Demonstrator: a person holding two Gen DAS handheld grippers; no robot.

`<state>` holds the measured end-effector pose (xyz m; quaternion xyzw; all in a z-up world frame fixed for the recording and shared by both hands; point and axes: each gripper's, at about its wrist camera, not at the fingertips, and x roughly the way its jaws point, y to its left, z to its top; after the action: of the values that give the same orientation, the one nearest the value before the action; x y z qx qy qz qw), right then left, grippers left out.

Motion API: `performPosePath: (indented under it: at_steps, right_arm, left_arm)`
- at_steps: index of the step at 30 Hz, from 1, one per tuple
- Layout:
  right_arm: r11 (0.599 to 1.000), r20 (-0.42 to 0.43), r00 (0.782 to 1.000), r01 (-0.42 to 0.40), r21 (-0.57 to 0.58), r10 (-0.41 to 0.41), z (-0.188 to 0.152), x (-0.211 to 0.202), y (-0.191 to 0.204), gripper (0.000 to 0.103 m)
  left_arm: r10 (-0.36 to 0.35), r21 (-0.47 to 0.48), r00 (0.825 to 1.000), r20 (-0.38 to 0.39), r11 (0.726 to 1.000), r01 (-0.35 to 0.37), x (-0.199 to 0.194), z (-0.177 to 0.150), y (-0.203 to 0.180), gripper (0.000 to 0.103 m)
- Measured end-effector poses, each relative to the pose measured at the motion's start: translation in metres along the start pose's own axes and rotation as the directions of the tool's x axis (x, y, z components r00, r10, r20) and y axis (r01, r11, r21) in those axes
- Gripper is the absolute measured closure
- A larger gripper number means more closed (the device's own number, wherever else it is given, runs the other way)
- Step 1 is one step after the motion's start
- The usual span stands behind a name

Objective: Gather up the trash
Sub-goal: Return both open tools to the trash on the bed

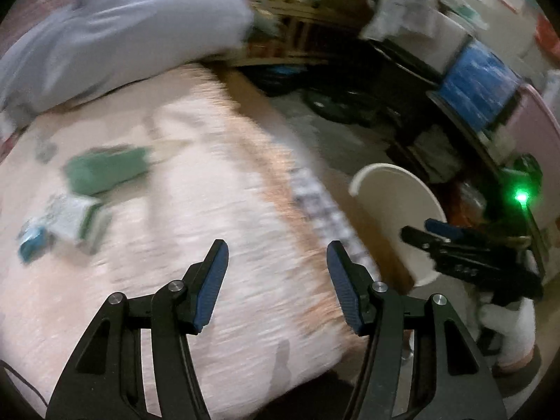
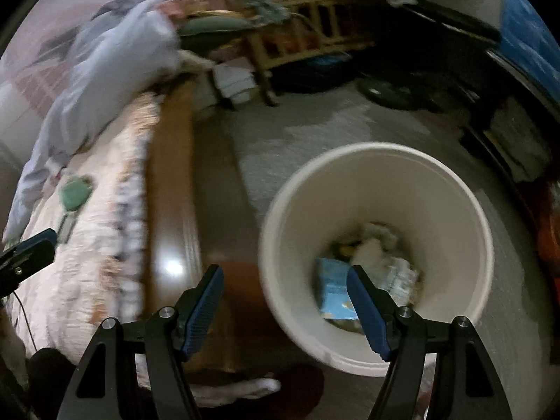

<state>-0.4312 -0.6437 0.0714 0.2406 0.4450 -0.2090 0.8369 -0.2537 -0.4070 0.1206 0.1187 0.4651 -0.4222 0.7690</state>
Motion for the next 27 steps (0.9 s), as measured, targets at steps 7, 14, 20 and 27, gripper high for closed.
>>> performPosePath:
  at_steps: [7,14,20,27]
  right_arm:
    - [0.986,0.009,0.997,-0.08,-0.144,0.082,0.015,0.0,0.088,0.033]
    - [0.959,-0.042,0.989,-0.146,-0.244,0.14,0.029,0.023,0.169,0.033]
    - [0.935,-0.097,0.983,-0.178,-0.308,0.155,0.028,0.041,0.229,0.033]
    - [0.921,-0.158,0.976,-0.197,-0.336,0.151,0.025,0.065,0.278,0.032]
  left_arm:
    - [0.11,-0.13,0.993,0.035,0.986,-0.105,-0.037,-0.026,0.087,0.046]
    - [0.195,-0.231,0.98,0.048,0.956,-0.179,-0.064,-0.057,0.165,0.046]
    - [0.215,-0.307,0.975,0.051,0.933,-0.19,-0.071,-0.076,0.217,0.046]
    - [0.218,-0.366,0.975,0.029,0.91,-0.193,-0.066,-0.095,0.264,0.046]
